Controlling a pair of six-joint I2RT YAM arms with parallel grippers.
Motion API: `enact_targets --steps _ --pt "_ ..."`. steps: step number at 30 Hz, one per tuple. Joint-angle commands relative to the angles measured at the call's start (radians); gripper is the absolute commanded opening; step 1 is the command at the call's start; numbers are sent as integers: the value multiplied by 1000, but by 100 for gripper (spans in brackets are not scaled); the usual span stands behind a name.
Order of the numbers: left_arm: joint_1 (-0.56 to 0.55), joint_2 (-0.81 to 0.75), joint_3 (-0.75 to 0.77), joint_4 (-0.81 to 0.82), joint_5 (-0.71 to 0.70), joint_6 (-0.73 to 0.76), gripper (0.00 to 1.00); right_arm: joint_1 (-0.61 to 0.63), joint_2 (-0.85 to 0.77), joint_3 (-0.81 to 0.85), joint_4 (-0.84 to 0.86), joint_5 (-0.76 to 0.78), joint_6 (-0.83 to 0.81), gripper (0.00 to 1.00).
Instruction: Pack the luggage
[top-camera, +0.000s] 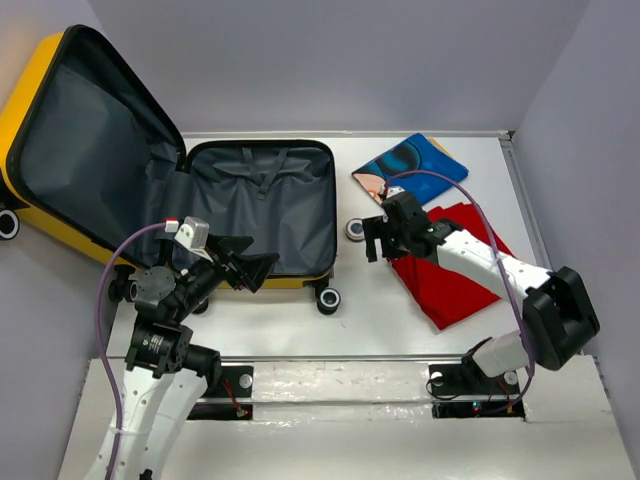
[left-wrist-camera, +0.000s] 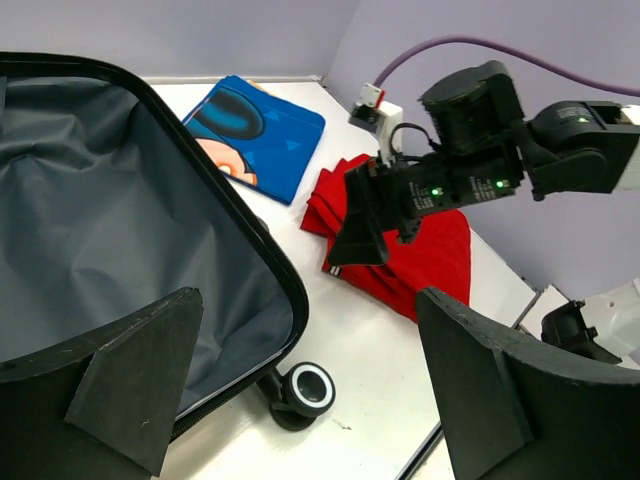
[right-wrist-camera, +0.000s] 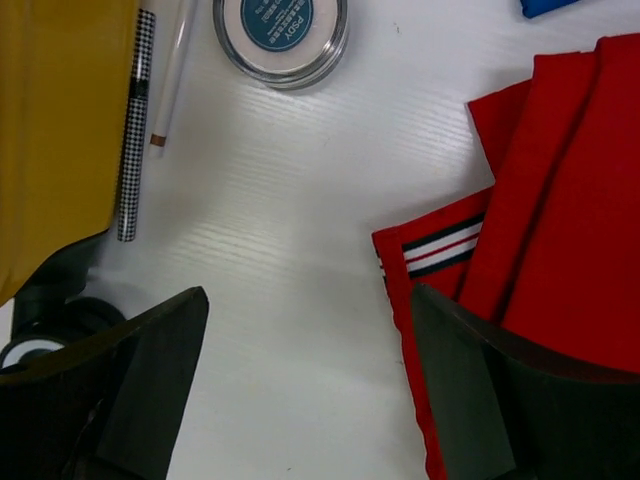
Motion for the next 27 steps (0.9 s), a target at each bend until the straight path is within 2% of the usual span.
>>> enact_targets --steps 1,13,20,22,25,26,27 --pt "9 6 -9 28 27 0 99 8 80 94 42 58 -64 88" --pt "9 9 -12 33 37 0 99 8 427 272 154 18 -124 92" --pt "9 9 -12 33 42 2 99 8 609 428 209 90 -144 88" --pt "7 11 -12 33 42 0 99 -1 647 461 213 109 -141 84" --pt "7 12 -12 34 44 2 99 -1 664 465 219 129 -135 72" --pt "7 14 -12 34 44 2 99 -1 663 461 223 143 -132 67" --pt "7 14 -12 34 45 3 99 -1 643 453 226 170 -129 55"
